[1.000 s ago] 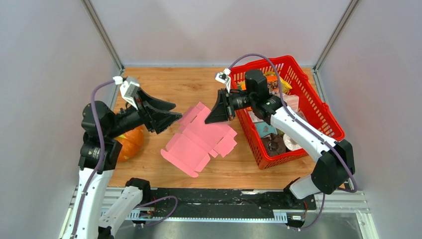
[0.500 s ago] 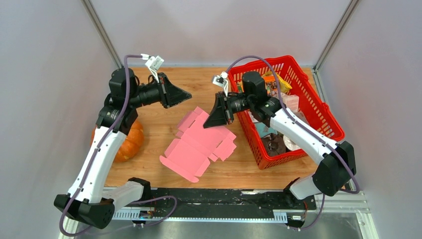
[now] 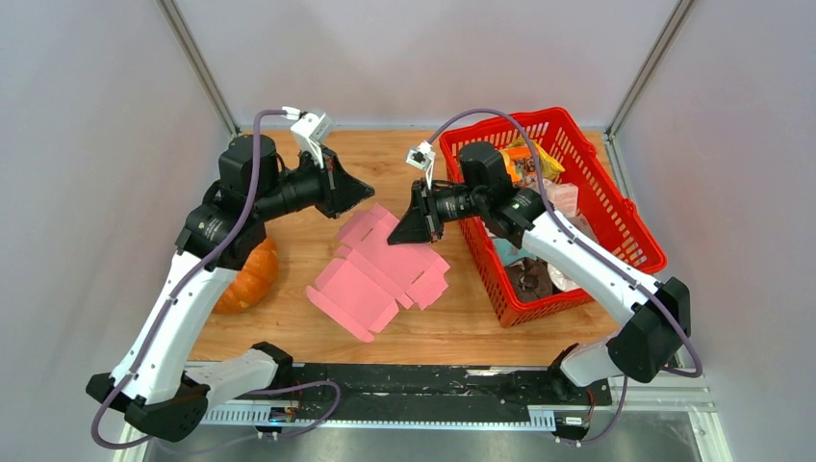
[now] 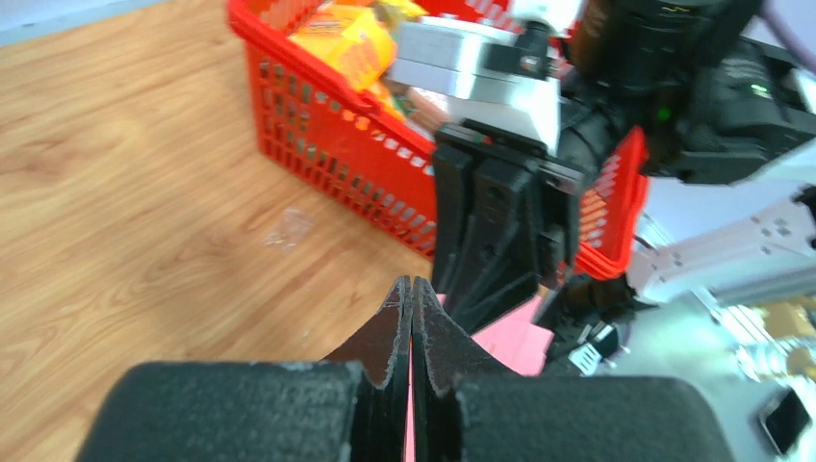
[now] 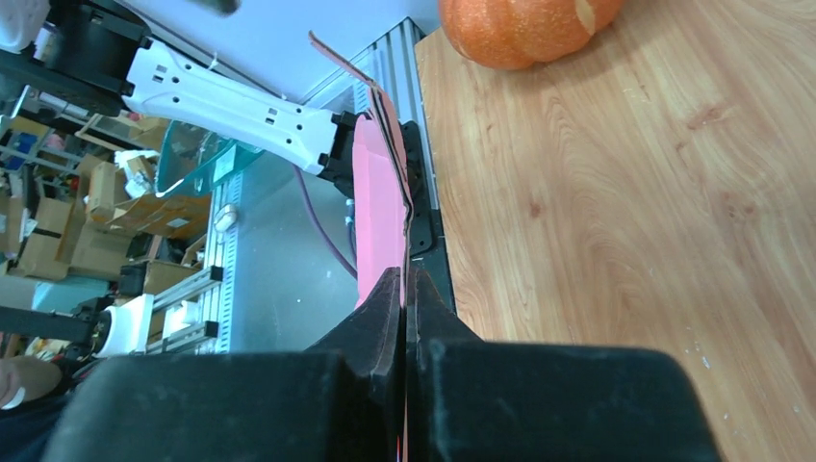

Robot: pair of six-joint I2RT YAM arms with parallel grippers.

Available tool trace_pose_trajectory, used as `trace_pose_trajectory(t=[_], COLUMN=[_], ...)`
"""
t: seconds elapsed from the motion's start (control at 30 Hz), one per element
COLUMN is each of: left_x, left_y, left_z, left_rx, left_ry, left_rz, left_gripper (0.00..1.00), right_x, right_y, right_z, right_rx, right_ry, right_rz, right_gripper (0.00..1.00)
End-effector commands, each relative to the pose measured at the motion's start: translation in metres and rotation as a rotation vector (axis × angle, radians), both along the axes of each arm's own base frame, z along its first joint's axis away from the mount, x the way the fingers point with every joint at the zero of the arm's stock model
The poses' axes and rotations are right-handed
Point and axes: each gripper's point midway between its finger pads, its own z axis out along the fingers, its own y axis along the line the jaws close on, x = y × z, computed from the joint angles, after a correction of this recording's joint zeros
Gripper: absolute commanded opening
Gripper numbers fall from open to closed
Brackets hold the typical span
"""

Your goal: Fold the paper box

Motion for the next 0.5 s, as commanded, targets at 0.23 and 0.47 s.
trace_pose_trajectory(t=[0.23,0.47], left_x=[0.015,0.005], left_y=[0.016,0.008], left_z=[-0.015,-0.020], left_rx=[0.184,0.238], left_ry=[-0.020,-0.033], left_rz=[0.162,0.103], left_gripper=[0.00,0.00], right_x=[-0.007,0.000], right_y=[0.006,0.009], right_z=[0.046,0.047], right_rx=[0.051,0.042], right_ry=[-0.140,-0.138], right_rz=[-0.069,-0.105], right_gripper=[0.00,0.00])
